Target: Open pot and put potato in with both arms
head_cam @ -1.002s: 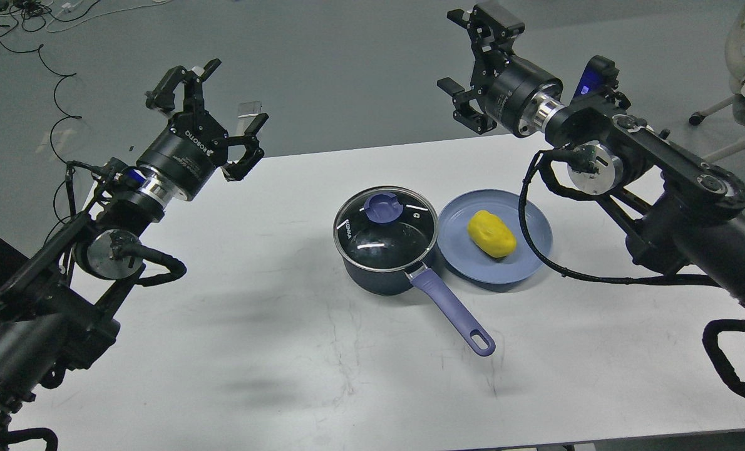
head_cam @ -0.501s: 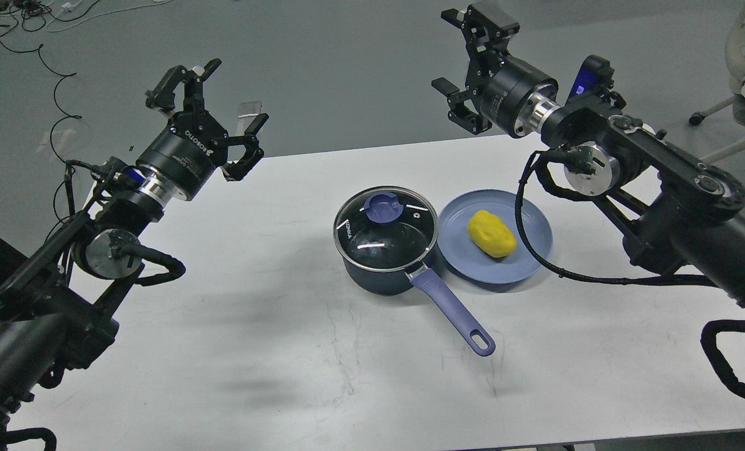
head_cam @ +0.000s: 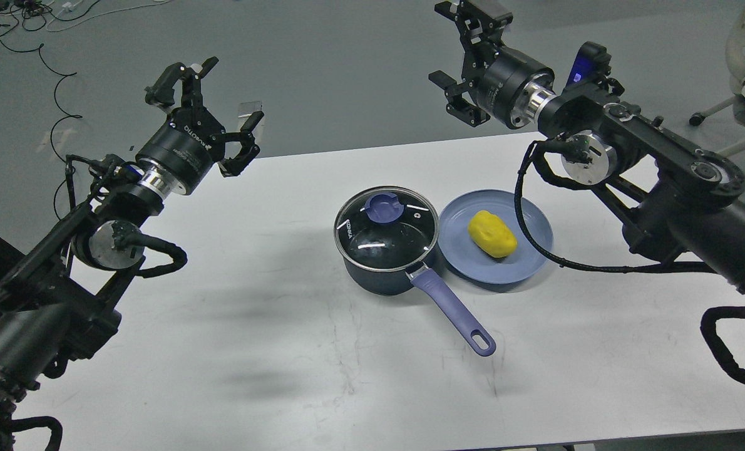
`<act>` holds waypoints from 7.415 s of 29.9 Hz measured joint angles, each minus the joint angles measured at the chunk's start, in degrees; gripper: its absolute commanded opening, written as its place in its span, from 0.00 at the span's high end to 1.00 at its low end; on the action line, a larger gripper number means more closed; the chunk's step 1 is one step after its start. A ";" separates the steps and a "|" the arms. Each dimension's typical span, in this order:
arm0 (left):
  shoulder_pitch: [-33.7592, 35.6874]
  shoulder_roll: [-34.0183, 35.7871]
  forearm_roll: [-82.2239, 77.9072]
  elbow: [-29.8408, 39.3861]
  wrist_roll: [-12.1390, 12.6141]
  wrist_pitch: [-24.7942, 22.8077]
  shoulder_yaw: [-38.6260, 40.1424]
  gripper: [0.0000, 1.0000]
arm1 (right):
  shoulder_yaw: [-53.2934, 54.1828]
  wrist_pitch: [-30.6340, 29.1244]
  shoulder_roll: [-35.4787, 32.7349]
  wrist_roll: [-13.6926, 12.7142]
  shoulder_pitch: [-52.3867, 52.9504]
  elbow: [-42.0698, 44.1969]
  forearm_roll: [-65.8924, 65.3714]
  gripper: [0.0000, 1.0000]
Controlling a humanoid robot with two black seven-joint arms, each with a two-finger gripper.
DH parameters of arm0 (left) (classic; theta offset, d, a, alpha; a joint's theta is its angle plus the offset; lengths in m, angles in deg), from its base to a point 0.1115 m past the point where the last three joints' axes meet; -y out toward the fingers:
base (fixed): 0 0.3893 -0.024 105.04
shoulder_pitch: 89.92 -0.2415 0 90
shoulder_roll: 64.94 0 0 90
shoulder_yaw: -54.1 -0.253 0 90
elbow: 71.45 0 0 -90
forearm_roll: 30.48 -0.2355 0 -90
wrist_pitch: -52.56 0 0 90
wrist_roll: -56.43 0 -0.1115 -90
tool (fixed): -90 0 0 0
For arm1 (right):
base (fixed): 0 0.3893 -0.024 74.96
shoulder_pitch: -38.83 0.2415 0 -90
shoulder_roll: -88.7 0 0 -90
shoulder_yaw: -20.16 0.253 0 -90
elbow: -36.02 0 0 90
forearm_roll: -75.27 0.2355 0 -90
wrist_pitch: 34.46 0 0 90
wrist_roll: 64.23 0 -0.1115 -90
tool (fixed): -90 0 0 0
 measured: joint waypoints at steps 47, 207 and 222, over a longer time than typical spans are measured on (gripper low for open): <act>11.49 -2.54 -26.16 -0.08 -0.29 13.40 -8.63 0.02 | 6.42 -8.37 -15.48 -1.92 -3.75 4.47 9.48 0.00; 13.40 -7.41 -97.48 -0.10 -17.32 33.60 -39.39 0.36 | 7.69 -7.56 -18.49 -0.06 -15.46 13.91 21.08 0.00; 13.22 6.87 -88.93 0.08 -20.27 33.92 -39.59 0.36 | 7.63 -7.56 -18.35 -0.05 -15.47 13.73 21.08 0.00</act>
